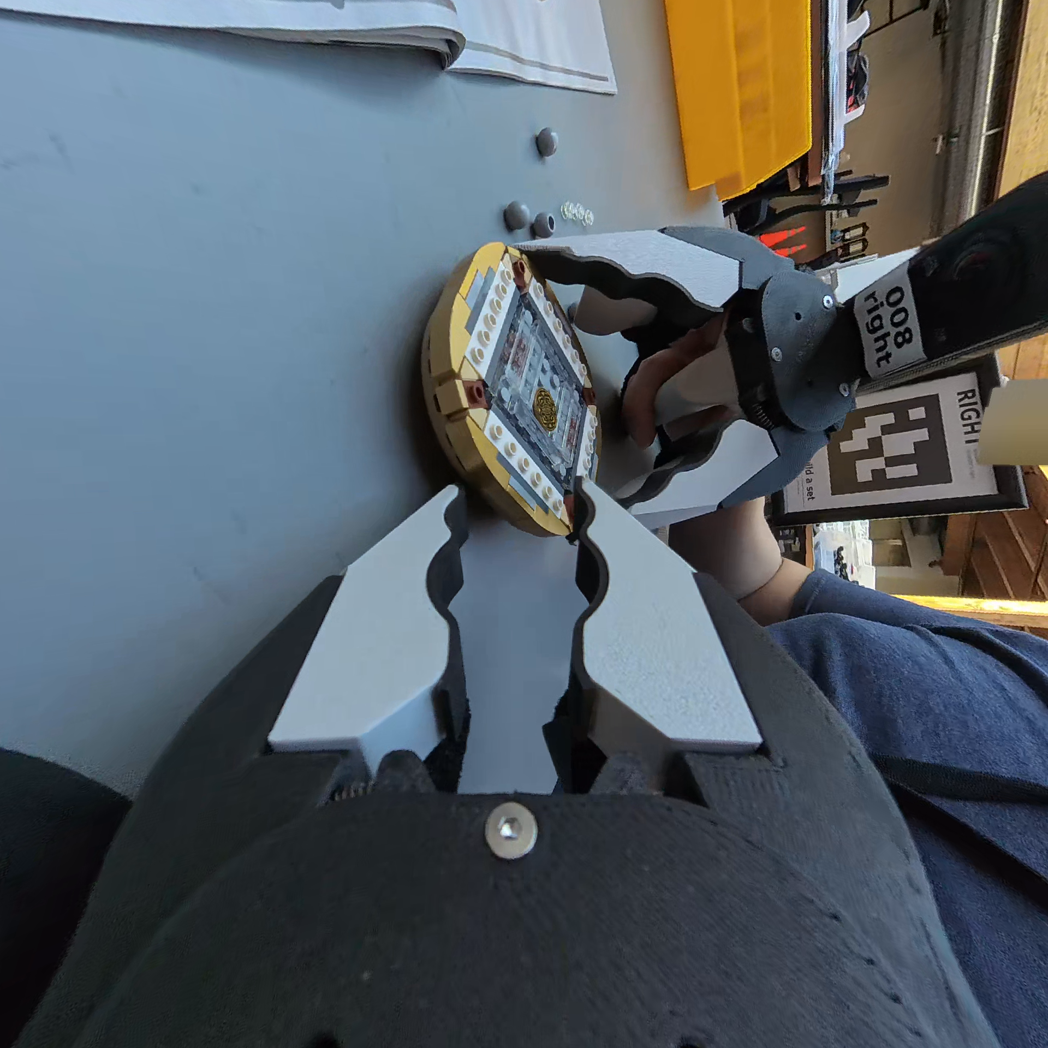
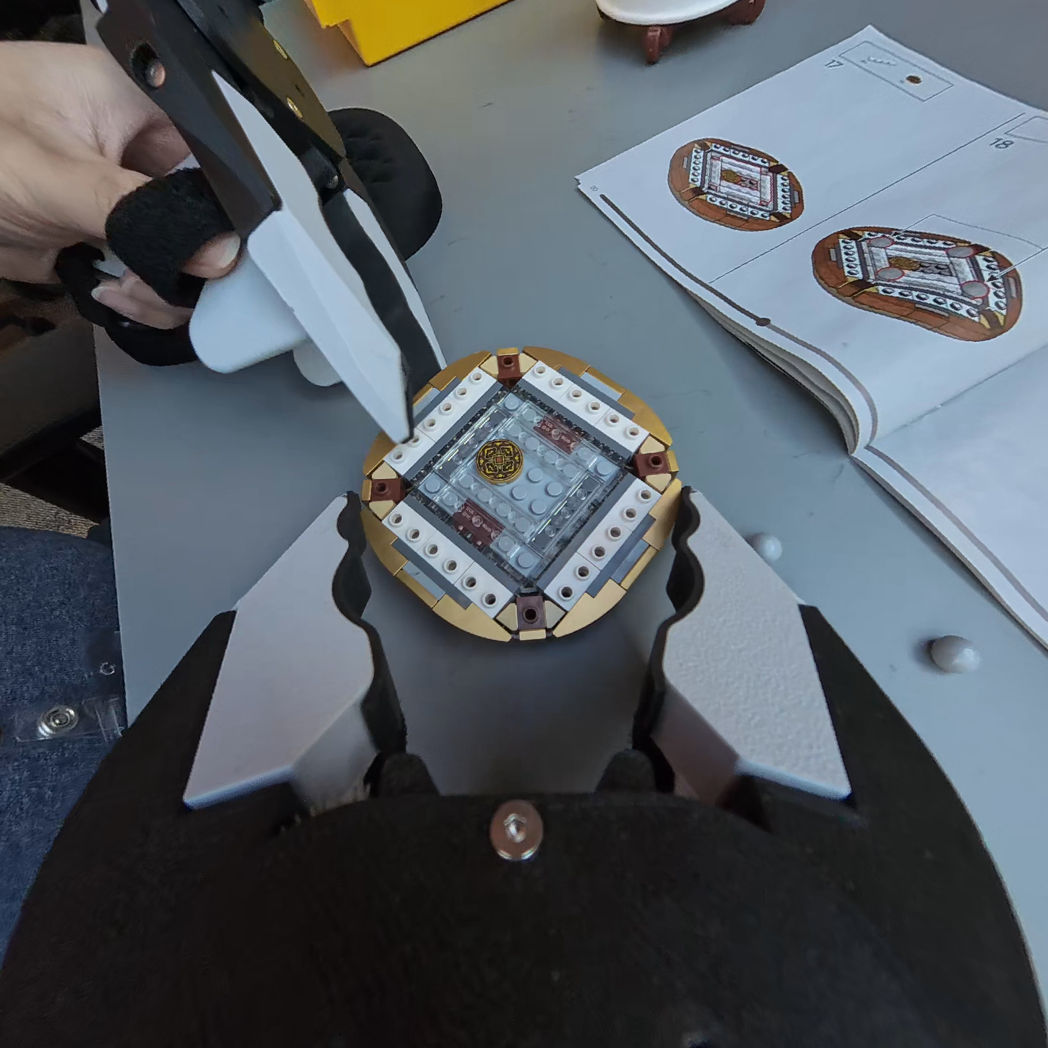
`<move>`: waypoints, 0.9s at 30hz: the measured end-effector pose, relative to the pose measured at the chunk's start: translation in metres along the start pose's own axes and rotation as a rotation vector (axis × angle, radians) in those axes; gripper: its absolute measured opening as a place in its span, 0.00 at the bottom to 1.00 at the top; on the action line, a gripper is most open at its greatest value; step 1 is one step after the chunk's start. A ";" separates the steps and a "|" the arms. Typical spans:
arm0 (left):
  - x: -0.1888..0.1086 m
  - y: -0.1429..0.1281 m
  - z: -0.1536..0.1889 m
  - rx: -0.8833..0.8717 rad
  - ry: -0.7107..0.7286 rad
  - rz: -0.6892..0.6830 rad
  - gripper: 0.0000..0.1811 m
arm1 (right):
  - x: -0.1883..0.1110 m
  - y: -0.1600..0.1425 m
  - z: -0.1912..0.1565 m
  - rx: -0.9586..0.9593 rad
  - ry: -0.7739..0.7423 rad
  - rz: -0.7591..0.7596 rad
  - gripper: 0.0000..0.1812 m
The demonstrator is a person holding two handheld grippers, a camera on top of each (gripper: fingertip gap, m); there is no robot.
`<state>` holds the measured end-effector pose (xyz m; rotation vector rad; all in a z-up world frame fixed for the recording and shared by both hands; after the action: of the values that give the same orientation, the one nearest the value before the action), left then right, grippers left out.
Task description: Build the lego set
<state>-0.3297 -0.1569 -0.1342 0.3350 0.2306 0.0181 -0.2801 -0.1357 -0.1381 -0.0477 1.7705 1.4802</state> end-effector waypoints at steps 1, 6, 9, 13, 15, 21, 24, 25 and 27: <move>0.001 0.001 -0.001 0.000 -0.001 0.008 0.18 | 0.000 -0.001 0.001 -0.005 -0.008 0.001 0.60; 0.001 0.004 -0.002 0.039 0.002 0.048 0.12 | -0.004 -0.001 0.003 -0.068 -0.057 0.028 0.59; 0.000 0.004 0.001 0.117 0.035 0.045 0.12 | -0.007 -0.002 0.002 -0.114 -0.082 0.044 0.59; -0.001 0.004 0.008 0.250 0.089 0.016 0.12 | -0.012 -0.004 0.001 -0.173 -0.078 0.063 0.60; 0.000 0.003 0.010 0.310 0.103 -0.007 0.12 | -0.014 -0.005 0.002 -0.158 -0.048 0.060 0.60; 0.005 -0.002 0.017 0.436 0.123 -0.038 0.12 | -0.012 -0.005 0.000 -0.202 0.050 0.050 0.69; 0.005 -0.004 0.020 0.499 0.135 -0.048 0.12 | -0.012 -0.009 -0.010 -0.262 0.132 0.023 0.69; 0.005 -0.005 0.020 0.517 0.146 -0.052 0.12 | -0.013 -0.008 -0.011 -0.254 0.159 0.020 0.69; 0.005 -0.006 0.023 0.554 0.147 -0.054 0.12 | -0.018 -0.003 -0.010 -0.208 0.230 0.022 0.62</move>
<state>-0.3197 -0.1694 -0.1166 0.8801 0.3907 -0.0767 -0.2716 -0.1527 -0.1301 -0.3168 1.7920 1.7268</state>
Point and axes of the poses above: each gripper's, where its closed fingertips meet, x out along the fingers, y out of its top, z = x × y across the jaws, the point moved 2 cm from there along -x, back along the fingers, and after that the axes turned 15 degrees about -y, right-handed, at the moved point
